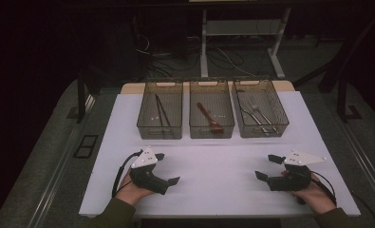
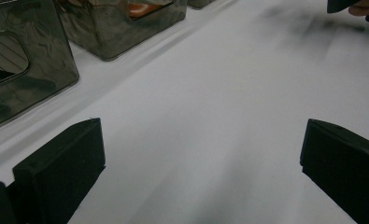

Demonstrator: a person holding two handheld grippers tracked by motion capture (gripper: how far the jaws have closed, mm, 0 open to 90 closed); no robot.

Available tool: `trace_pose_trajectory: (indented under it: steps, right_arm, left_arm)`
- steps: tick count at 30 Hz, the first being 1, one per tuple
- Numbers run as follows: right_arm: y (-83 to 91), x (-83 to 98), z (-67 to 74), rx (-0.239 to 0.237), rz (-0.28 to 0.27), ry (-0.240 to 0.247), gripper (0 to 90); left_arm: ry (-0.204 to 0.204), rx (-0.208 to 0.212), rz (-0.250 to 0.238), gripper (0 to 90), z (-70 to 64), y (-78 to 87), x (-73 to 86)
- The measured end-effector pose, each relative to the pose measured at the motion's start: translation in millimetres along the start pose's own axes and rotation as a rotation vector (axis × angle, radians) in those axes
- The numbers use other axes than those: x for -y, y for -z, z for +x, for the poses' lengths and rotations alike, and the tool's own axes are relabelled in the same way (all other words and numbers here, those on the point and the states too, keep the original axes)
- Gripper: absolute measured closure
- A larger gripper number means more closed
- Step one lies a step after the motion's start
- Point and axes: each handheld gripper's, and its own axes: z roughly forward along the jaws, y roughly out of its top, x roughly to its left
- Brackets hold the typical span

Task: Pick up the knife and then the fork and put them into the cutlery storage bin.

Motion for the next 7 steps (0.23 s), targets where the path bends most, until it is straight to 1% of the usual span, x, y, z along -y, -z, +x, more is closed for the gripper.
trace_pose_trajectory:
  steps: [3, 7]
  right_arm:
    - [0.5, 1.7, -1.6, 0.002, -0.003, -0.011, 17.0]
    - [0.3, 1.8, -2.5, -0.001, -0.003, -0.012, 17.0]
  left_arm:
    - [-0.001, -0.002, -0.002, 0.0, -0.3, 0.0, 0.1]
    - [0.002, -0.004, -0.006, 0.0, -0.7, 0.0, -0.1]
